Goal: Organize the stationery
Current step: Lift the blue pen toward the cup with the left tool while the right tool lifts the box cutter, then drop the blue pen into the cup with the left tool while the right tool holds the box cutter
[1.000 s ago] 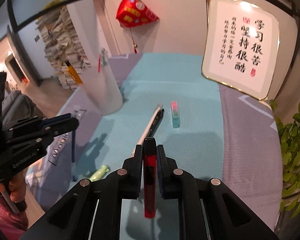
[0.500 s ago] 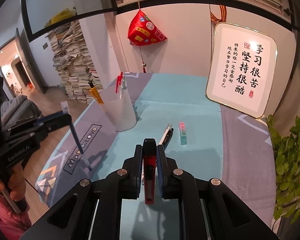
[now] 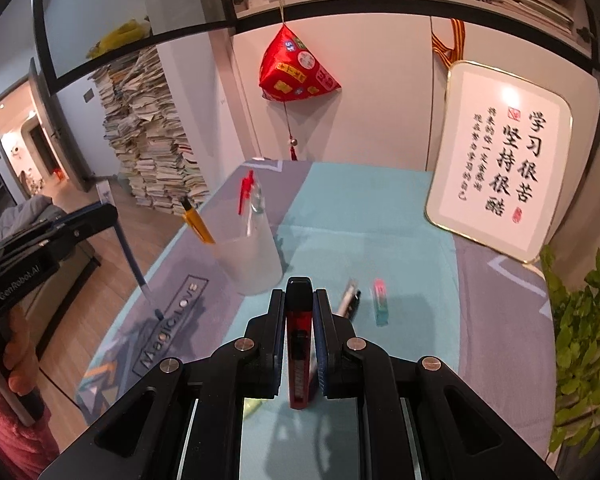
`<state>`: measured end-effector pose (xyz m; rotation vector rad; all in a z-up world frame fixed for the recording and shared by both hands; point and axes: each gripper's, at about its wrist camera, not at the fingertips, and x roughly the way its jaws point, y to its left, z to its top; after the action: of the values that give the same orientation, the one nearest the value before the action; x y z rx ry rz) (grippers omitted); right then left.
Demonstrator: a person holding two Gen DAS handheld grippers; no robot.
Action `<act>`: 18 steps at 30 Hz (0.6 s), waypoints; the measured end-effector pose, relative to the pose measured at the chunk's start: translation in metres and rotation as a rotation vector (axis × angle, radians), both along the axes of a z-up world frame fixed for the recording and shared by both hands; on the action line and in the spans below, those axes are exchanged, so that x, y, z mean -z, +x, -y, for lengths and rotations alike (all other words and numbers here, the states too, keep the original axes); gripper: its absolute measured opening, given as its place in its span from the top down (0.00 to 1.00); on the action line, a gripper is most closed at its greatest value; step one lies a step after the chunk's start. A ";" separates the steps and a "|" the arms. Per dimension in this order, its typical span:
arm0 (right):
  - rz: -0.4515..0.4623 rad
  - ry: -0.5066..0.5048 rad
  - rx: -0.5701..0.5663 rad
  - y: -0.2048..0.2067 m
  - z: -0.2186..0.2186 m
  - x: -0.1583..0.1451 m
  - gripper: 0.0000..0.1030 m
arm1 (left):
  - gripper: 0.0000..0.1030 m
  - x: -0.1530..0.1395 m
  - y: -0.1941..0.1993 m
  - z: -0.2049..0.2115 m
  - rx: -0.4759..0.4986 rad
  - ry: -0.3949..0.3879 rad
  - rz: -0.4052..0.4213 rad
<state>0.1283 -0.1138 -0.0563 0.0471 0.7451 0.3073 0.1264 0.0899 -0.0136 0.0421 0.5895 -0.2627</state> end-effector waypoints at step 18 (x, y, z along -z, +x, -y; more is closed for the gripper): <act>-0.003 -0.018 0.017 0.018 -0.008 -0.007 0.86 | 0.90 -0.051 0.066 -0.005 -0.023 -0.068 0.101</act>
<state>0.1465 -0.1059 -0.0488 0.0375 0.7502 0.2842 0.1927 0.0944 0.0372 -0.0174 0.4803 -0.2568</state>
